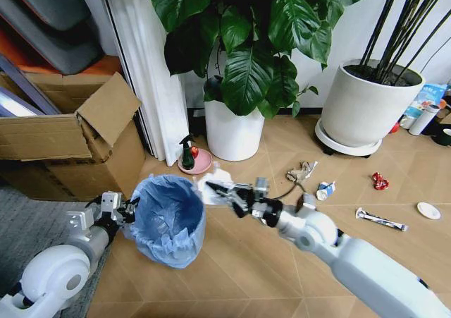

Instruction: Pick up the trash bin and place the garbage on the floor into it.

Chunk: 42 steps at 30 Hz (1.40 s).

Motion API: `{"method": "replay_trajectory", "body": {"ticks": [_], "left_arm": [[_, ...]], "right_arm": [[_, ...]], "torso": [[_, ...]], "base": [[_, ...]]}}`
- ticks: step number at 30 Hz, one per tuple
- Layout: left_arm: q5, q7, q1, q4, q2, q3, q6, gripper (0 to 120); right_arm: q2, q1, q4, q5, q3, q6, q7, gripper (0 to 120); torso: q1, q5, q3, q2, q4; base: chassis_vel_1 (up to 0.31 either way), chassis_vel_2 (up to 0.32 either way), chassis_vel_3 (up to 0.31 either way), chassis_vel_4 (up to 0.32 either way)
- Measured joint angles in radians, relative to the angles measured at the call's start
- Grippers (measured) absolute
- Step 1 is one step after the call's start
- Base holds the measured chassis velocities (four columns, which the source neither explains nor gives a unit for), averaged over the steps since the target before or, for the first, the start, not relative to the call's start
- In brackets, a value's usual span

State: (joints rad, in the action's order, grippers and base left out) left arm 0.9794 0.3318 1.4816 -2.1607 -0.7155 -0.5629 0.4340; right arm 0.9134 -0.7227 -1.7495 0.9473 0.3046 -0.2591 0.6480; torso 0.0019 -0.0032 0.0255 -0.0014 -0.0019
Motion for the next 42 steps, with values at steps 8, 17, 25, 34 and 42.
{"method": "replay_trajectory", "body": {"ticks": [8,17,25,34,42], "left_arm": [[0.011,0.001,0.007,-0.009,0.0,-0.018,0.002,0],[0.014,0.004,0.008,-0.012,-0.002,-0.019,0.004,0],[0.016,0.006,0.006,-0.015,-0.009,-0.017,0.006,0],[0.023,0.011,0.004,-0.017,-0.011,-0.021,0.011,0],[0.026,0.018,0.007,-0.016,-0.02,-0.015,0.016,0]], "right_arm": [[0.127,0.105,0.177,0.001,0.152,-0.007,0.031,0],[0.209,0.123,0.242,-0.013,0.187,-0.006,0.023,12],[0.179,0.127,0.225,-0.023,0.187,0.004,-0.004,44],[0.119,0.145,0.194,-0.064,0.189,0.026,-0.043,79],[0.091,0.119,0.147,-0.062,0.097,0.043,-0.143,99]], "torso": [[0.0,-0.0001,0.0,0.0,-0.0004],[0.0,0.0,0.0,0.0,-0.0003],[0.0,0.0001,0.0,0.0,-0.0004],[0.0,0.0002,0.0,0.0,-0.0004],[0.0,0.0003,0.0,0.0,-0.0002]], "base": [[0.0,0.0,0.0,0.0],[0.0,0.0,0.0,0.0],[0.0,0.0,0.0,0.0],[0.0,0.0,0.0,0.0],[0.0,0.0,0.0,0.0]]}}
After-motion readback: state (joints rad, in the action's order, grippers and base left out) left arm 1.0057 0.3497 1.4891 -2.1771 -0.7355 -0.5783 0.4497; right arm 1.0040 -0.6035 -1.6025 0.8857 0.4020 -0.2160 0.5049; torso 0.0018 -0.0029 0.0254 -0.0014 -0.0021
